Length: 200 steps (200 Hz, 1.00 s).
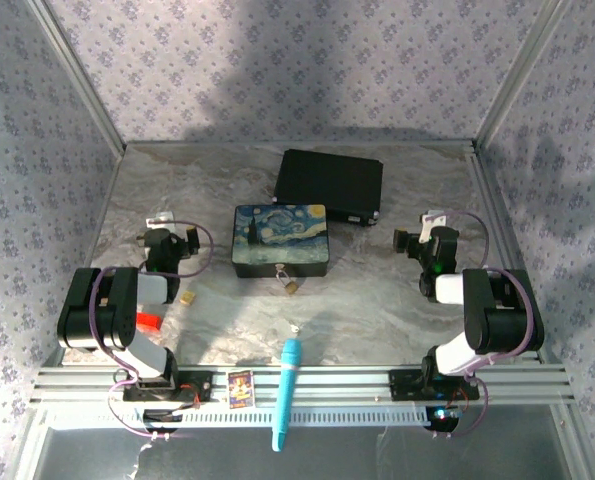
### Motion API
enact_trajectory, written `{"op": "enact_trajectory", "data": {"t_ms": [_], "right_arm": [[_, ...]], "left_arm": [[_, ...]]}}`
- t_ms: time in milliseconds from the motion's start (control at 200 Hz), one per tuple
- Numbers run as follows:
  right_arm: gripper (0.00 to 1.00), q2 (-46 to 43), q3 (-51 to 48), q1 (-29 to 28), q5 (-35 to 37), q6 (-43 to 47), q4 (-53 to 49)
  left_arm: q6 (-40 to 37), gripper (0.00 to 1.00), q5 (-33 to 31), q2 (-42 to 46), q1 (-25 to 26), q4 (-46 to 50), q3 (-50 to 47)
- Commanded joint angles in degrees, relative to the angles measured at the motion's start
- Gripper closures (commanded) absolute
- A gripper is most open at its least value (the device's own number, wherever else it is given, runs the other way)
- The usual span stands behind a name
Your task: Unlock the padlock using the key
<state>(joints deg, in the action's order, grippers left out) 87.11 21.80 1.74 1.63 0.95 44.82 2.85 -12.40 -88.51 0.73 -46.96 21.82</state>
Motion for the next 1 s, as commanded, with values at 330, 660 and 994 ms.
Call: {"op": "enact_trajectory", "data": {"t_ms": [330,660,994], "right_arm": [[0.02,-8.2,3.7,0.4,-2.6,1.2,-10.9],[0.01,-27.9,7.5,0.9,-2.7,-13.1,-31.9],[0.01,-34.0,16.2,-2.2,-20.1,-16.3,-58.4]], "left_arm": [[0.9,0.0,-1.8,10.6,0.4,5.5,-0.3],[23.7,0.0,1.7,28.7,0.4,34.2,6.5],[39.2,0.0,22.7,34.5,3.3,59.9,12.9]]}}
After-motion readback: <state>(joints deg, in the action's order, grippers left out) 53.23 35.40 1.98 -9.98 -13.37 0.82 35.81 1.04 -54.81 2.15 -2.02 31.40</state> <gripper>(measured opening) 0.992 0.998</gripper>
